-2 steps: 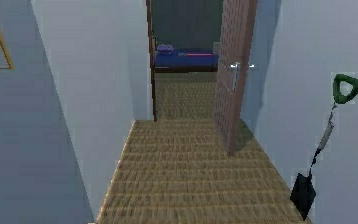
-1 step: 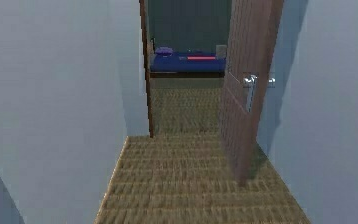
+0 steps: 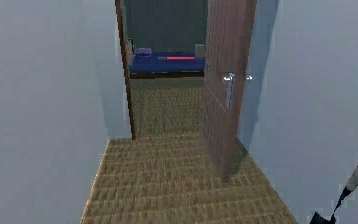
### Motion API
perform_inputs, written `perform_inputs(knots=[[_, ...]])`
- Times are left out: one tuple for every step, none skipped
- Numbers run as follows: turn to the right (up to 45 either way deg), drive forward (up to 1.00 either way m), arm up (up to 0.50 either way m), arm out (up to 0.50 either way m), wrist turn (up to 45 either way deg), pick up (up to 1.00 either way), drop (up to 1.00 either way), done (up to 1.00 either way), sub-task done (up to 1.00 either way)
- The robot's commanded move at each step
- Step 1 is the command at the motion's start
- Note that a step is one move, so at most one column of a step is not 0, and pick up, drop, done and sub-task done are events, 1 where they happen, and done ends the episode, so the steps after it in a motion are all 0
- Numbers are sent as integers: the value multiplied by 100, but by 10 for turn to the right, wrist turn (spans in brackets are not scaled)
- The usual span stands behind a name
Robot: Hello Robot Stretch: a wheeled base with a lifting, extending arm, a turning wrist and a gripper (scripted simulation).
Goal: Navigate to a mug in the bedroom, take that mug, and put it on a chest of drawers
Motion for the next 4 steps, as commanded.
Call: perform_inputs(knots=[[0, 95, 0, 0, 0, 0, 0, 0, 0], [-150, 0, 0, 0, 0, 0, 0, 0, 0], [0, 80, 0, 0, 0, 0, 0, 0, 0], [270, 0, 0, 0, 0, 0, 0, 0, 0]])
